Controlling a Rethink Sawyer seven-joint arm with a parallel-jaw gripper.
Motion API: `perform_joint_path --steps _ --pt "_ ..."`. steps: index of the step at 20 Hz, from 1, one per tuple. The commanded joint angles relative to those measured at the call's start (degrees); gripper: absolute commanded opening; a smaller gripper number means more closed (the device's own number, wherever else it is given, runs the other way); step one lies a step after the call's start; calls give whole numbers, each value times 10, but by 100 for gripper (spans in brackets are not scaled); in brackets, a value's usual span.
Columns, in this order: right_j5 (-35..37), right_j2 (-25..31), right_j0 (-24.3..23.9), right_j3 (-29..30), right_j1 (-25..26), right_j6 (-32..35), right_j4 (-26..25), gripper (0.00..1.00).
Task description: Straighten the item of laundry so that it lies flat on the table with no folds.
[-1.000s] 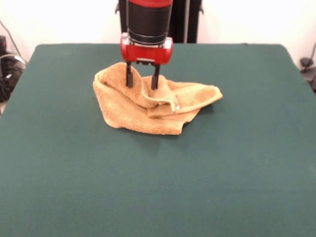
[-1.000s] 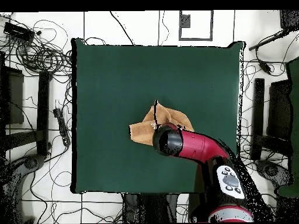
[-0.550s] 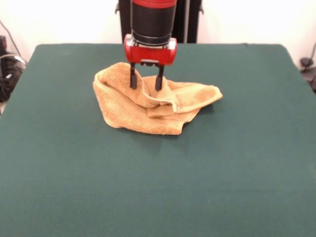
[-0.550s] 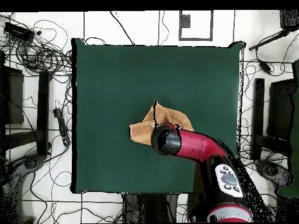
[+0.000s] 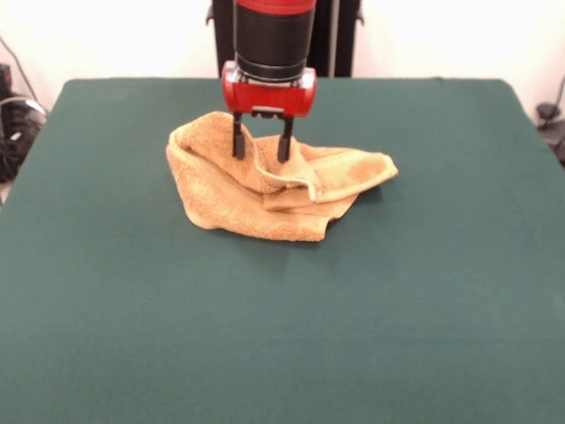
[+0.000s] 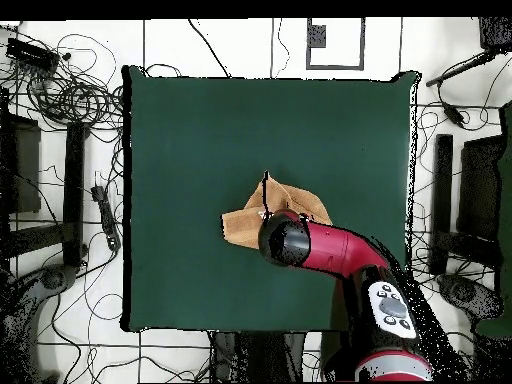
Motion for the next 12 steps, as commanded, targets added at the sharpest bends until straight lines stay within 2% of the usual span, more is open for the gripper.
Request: perform_joint_path --steps 1,12 --pt "10 77 7 1 34 35 -17 100" --pt "27 79 4 10 24 35 -11 100"
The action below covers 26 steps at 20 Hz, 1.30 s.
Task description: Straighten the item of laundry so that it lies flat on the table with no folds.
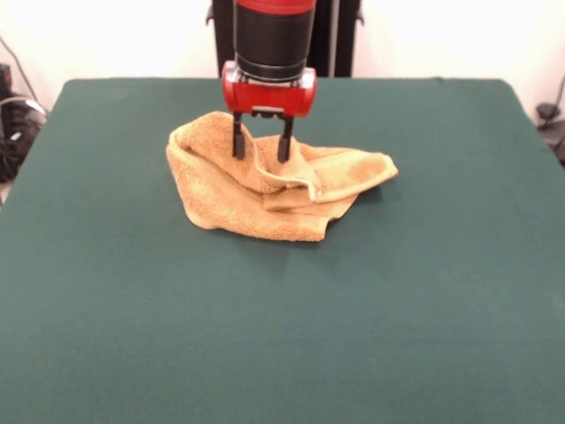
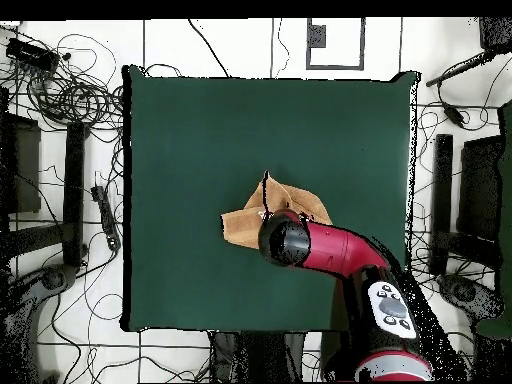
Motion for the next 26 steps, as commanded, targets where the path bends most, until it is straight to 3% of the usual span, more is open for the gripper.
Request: perform_joint_path --steps 1,26 --pt "28 83 2 11 23 34 -10 100" --pt "22 60 21 8 20 56 -6 100"
